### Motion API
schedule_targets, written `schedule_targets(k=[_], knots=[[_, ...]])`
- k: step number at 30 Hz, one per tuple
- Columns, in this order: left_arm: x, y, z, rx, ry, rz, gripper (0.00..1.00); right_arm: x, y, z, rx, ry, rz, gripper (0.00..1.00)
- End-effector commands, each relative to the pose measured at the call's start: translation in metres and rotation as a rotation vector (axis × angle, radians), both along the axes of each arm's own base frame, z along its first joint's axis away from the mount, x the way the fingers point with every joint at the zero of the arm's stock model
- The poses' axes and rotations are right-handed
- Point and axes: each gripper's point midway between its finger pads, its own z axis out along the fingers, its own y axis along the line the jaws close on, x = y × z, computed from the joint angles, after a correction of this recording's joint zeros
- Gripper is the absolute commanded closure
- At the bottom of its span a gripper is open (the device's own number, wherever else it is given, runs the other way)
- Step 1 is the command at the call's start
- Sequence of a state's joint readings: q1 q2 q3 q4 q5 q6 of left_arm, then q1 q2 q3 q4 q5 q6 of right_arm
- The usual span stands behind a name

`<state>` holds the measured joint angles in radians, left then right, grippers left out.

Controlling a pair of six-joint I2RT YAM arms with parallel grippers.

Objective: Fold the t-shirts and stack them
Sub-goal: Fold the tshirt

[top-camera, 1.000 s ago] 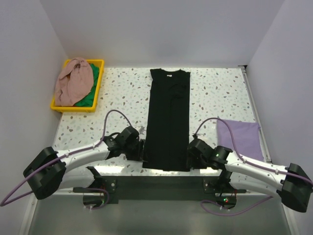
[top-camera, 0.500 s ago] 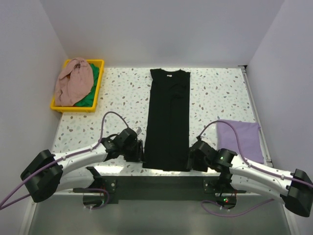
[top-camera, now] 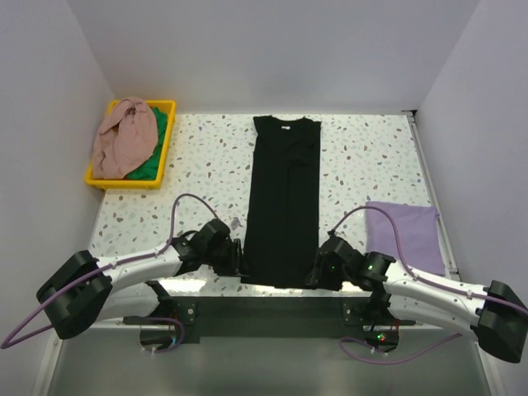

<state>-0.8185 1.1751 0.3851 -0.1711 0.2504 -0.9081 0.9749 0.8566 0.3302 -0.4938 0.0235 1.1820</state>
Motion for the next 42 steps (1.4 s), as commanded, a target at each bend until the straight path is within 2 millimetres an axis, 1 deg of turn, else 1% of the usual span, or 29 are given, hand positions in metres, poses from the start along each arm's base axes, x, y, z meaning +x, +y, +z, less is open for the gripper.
schedule_targets(k=[1, 6, 10, 13, 15, 16, 17, 18, 19, 20, 23, 24, 25, 26, 27, 28, 30, 31, 32, 33, 34, 35, 36, 37, 38, 39, 40, 41, 42], knots=[[-0.017, 0.015, -0.019, 0.049, 0.067, 0.013, 0.66, -0.019, -0.028, -0.025, -0.1, 0.08, -0.025, 0.56], [-0.024, 0.02, -0.021, 0.054, 0.092, 0.025, 0.72, -0.022, -0.036, -0.024, -0.112, 0.078, -0.037, 0.57], [-0.025, 0.018, -0.018, 0.039, 0.091, 0.019, 0.76, -0.022, -0.042, -0.027, -0.132, 0.07, -0.046, 0.58], [-0.024, 0.016, -0.015, 0.032, 0.088, 0.01, 0.86, -0.02, -0.042, -0.028, -0.136, 0.056, -0.042, 0.61], [-0.023, 0.014, -0.014, 0.027, 0.085, 0.006, 0.89, -0.018, -0.042, -0.028, -0.146, 0.051, -0.033, 0.64], [-0.023, 0.014, -0.013, 0.026, 0.084, 0.006, 0.94, -0.017, -0.041, -0.026, -0.148, 0.046, -0.033, 0.65], [-0.022, 0.013, -0.011, 0.024, 0.079, 0.005, 0.95, -0.016, -0.04, -0.026, -0.149, 0.041, -0.027, 0.66], [-0.022, 0.012, -0.01, 0.022, 0.078, 0.001, 0.96, -0.015, -0.039, -0.026, -0.149, 0.04, -0.022, 0.69], [-0.022, 0.012, -0.01, 0.021, 0.079, 0.0, 1.0, -0.015, -0.036, -0.025, -0.139, 0.04, -0.016, 0.71], [-0.022, 0.012, -0.009, 0.019, 0.08, -0.003, 1.0, -0.015, -0.034, -0.024, -0.133, 0.041, -0.014, 0.73], [-0.021, 0.007, -0.004, 0.004, 0.075, -0.015, 1.0, -0.014, -0.025, -0.02, -0.104, 0.037, 0.023, 0.85], [-0.019, 0.006, -0.002, 0.001, 0.064, -0.025, 1.0, -0.014, -0.024, -0.018, -0.102, 0.034, 0.033, 0.93], [-0.018, 0.006, 0.002, 0.005, 0.059, -0.028, 1.0, -0.012, -0.022, -0.01, -0.103, 0.028, 0.044, 0.97], [-0.012, 0.001, 0.011, -0.006, 0.034, -0.037, 1.0, -0.008, -0.022, -0.004, -0.109, 0.004, 0.056, 1.0], [-0.008, -0.001, 0.016, -0.007, 0.018, -0.039, 1.0, -0.006, -0.022, 0.001, -0.116, -0.012, 0.061, 1.0], [0.0, -0.006, 0.028, -0.011, -0.007, -0.037, 1.0, 0.0, -0.02, 0.015, -0.116, -0.039, 0.06, 1.0], [0.011, -0.011, 0.039, -0.011, -0.047, -0.043, 1.0, 0.014, -0.021, 0.032, -0.132, -0.117, 0.059, 1.0], [0.016, -0.012, 0.041, 0.007, -0.052, -0.041, 1.0, 0.022, -0.018, 0.049, -0.127, -0.154, 0.055, 1.0], [0.026, -0.021, 0.055, -0.01, -0.079, -0.043, 1.0, 0.027, -0.018, 0.057, -0.14, -0.182, 0.066, 1.0], [0.033, -0.023, 0.059, -0.006, -0.093, -0.043, 1.0, 0.033, -0.018, 0.059, -0.174, -0.188, 0.068, 1.0], [0.039, -0.026, 0.058, 0.006, -0.085, -0.042, 1.0, 0.043, -0.012, 0.075, -0.174, -0.222, 0.064, 1.0], [0.05, -0.034, 0.07, -0.014, -0.112, -0.039, 1.0, 0.049, -0.009, 0.081, -0.191, -0.241, 0.087, 1.0], [0.06, -0.035, 0.072, -0.014, -0.118, -0.022, 1.0, 0.057, -0.007, 0.08, -0.226, -0.237, 0.086, 1.0], [0.067, -0.04, 0.069, -0.019, -0.109, -0.019, 1.0, 0.072, 0.001, 0.094, -0.226, -0.274, 0.078, 1.0], [0.078, -0.046, 0.077, -0.042, -0.119, -0.008, 1.0, 0.085, -0.002, 0.097, -0.249, -0.284, 0.072, 1.0], [0.089, -0.046, 0.078, -0.046, -0.125, 0.012, 1.0, 0.096, 0.001, 0.092, -0.27, -0.268, 0.073, 1.0], [0.098, -0.048, 0.074, -0.037, -0.119, 0.024, 1.0, 0.109, 0.005, 0.098, -0.255, -0.274, 0.063, 1.0], [0.111, -0.053, 0.08, -0.049, -0.136, 0.037, 1.0, 0.124, -0.001, 0.098, -0.244, -0.258, 0.047, 1.0], [0.123, -0.051, 0.081, -0.052, -0.141, 0.063, 1.0, 0.134, -0.001, 0.095, -0.232, -0.249, 0.039, 1.0]])
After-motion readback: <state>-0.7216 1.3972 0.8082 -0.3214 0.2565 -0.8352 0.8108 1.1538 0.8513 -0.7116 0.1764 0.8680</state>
